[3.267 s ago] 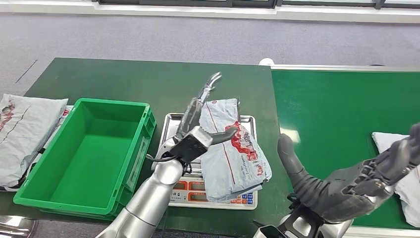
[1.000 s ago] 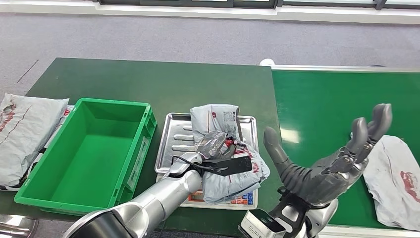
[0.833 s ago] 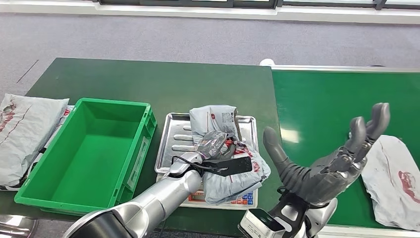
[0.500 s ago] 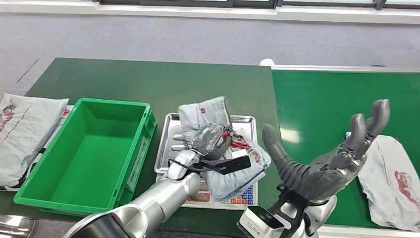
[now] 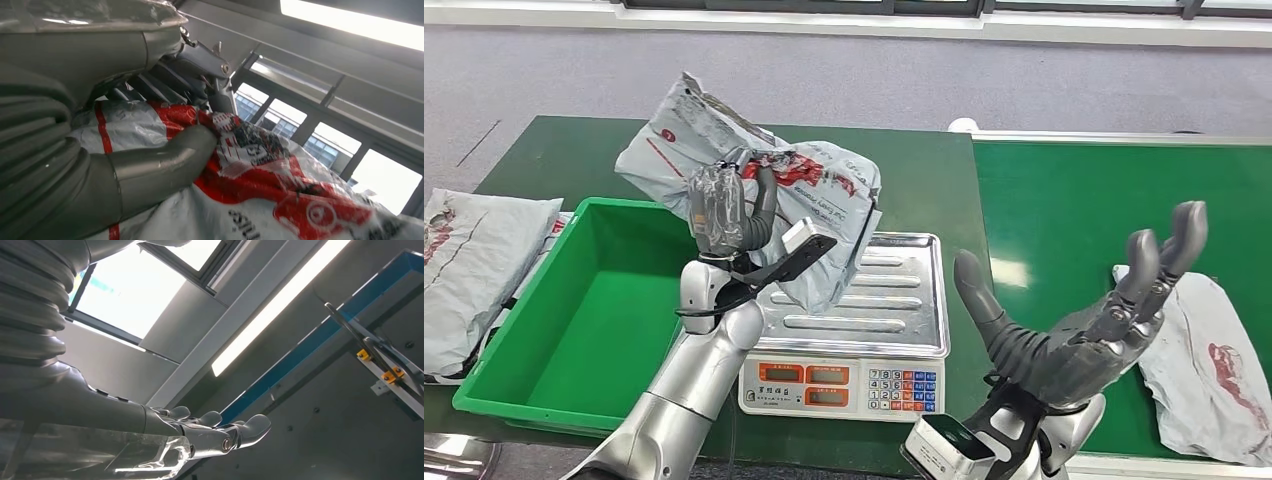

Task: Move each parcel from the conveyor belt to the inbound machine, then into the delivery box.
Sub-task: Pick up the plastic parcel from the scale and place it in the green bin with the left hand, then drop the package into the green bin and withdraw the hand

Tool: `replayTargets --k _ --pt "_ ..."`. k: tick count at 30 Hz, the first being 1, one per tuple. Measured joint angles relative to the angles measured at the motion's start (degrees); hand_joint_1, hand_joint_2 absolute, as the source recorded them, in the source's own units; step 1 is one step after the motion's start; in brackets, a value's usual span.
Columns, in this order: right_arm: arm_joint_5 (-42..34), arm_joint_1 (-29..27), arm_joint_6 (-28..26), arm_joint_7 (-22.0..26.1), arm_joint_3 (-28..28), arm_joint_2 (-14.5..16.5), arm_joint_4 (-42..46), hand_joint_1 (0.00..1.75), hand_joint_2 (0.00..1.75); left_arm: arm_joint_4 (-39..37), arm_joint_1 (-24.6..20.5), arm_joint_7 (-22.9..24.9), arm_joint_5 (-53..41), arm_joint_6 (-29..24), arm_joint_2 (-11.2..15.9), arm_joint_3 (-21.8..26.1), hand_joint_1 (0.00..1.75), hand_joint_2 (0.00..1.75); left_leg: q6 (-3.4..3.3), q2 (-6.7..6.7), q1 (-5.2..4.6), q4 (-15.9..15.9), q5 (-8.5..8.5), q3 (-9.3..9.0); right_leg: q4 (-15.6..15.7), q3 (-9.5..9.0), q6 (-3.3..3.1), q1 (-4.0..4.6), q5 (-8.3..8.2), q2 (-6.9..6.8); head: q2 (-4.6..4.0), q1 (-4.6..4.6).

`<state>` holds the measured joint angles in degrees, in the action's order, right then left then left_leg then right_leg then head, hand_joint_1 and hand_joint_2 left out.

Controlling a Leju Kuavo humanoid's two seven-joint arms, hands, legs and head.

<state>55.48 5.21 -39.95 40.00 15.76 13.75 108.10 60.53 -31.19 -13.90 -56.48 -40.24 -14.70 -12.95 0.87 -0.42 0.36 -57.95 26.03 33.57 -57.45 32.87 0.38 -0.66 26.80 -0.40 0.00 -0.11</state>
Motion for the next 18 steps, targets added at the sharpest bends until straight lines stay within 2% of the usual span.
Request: replayTargets --k 8,18 --pt "0.65 -0.09 0.0 0.0 -0.07 0.0 0.54 0.0 1.75 4.83 1.82 -1.97 -3.5 0.0 -0.08 4.64 1.75 1.75 0.0 0.02 0.0 -0.02 0.0 0.0 0.0 0.01 0.01 0.01 -0.01 0.03 0.0 0.0" --pt "0.28 -0.22 0.0 -0.01 -0.55 0.0 0.85 0.0 1.75 7.99 2.21 0.32 -9.61 0.0 -0.38 12.44 1.75 1.75 0.0 0.03 0.01 -0.02 -0.01 -0.01 -0.02 0.01 0.01 0.01 -0.01 0.04 0.0 0.01"
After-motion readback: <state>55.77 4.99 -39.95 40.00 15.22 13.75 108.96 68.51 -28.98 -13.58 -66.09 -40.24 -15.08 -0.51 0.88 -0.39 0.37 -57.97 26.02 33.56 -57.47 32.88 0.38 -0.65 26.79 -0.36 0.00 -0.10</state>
